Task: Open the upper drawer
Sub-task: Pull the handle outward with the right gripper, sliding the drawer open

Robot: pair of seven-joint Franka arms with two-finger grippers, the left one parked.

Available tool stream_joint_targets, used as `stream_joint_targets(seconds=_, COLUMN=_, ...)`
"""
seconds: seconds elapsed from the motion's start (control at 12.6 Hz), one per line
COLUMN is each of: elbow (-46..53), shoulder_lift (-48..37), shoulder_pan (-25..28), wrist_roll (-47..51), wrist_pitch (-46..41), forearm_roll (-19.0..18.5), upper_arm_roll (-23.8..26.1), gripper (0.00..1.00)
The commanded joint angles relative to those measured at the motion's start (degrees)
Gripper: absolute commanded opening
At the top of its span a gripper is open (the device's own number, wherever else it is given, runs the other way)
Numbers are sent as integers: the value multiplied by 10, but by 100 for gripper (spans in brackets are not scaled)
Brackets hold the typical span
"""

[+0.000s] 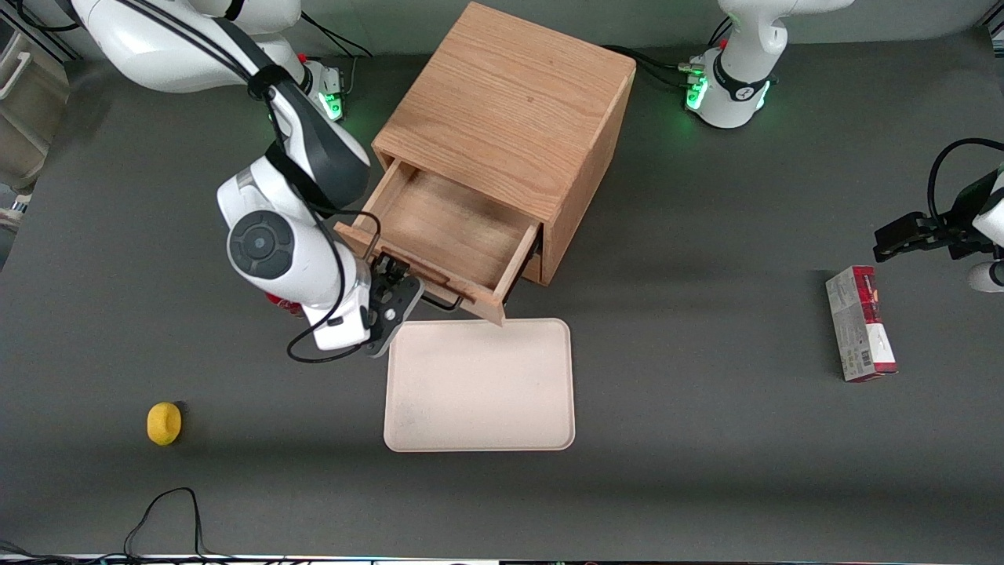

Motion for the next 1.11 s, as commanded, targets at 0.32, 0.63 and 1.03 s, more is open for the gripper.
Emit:
stream_joint_targets(seconds=0.32, elbow=76, shoulder_lift=43, shoulder_pan=-4, wrist_roll=-18, wrist_pitch=-1, forearm_roll=-6, upper_arm_roll=-39, gripper=100)
stream_joint_targets(seconds=0.63, elbow=91, shoulder_lift=37, shoulder_pan=-3, wrist_roll=13, wrist_pitch=-6, forearm_roll=-6, upper_arm_roll=-40, gripper=100)
stream_joint_targets(seconds=1.03, elbow=84, shoulder_lift=-72, shoulder_pan=-15, wrist_roll=90, wrist_pitch=-97, forearm_roll=128, upper_arm_roll=-122, gripper=100)
